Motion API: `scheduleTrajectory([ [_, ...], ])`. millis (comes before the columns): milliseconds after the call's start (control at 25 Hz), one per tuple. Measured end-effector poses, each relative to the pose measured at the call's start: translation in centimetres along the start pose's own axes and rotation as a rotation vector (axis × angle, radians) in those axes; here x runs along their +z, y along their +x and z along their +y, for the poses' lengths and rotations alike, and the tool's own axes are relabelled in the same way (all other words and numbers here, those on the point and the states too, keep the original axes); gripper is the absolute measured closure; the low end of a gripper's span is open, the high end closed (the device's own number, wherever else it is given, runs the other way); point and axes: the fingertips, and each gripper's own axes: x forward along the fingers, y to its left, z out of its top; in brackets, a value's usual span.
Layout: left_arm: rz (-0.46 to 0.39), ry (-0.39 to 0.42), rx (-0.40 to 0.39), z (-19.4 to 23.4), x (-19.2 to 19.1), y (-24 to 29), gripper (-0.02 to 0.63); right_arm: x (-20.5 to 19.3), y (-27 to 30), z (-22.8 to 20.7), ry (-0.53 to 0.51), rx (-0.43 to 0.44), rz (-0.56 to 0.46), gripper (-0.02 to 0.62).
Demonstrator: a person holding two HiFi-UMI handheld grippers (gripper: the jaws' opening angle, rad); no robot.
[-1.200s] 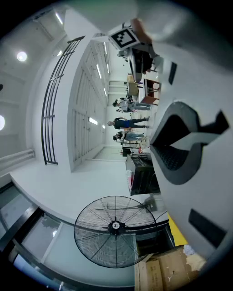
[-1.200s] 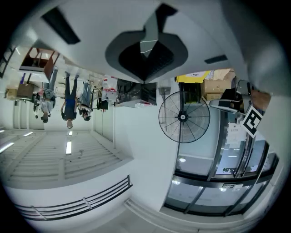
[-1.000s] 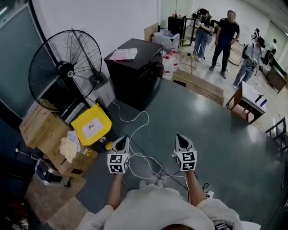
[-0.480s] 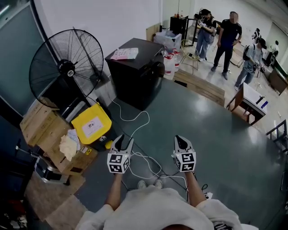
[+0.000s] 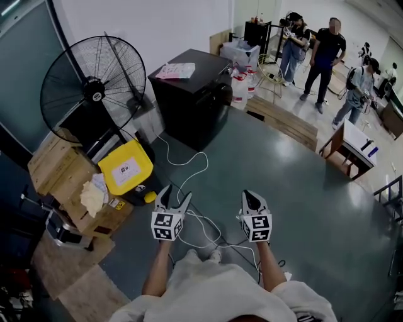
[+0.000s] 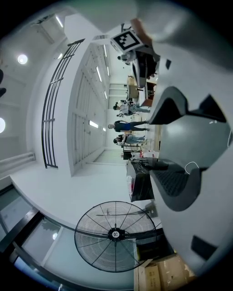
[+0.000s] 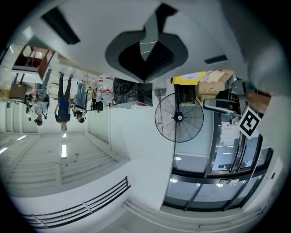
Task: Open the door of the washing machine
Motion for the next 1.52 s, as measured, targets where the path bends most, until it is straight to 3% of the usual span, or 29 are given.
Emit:
scheduleTrajectory([
  [320, -0.005, 0.008, 0.010, -1.4, 0.6, 1.9, 0.310, -0.8, 0.2, -1.6, -0.013, 0.021, 0.006, 0.597],
  [680, 0.011, -0.002, 0.015, 0.1, 0.4, 5.1, 0.310, -1.0, 3.5, -2.9, -0.011, 0.032, 0.022, 0.597],
  [1280, 0.028, -0.046, 0.030, 7.2, 0.9, 15.2, 0.310, 0.5, 15.0, -6.0, -0.034, 0.038, 0.068, 0.595],
  [1520, 0.041, -0.064, 0.020, 11.1, 2.1, 20.0, 0.310, 2.8, 21.0, -7.0, -0.038, 0.029, 0.079, 0.597],
])
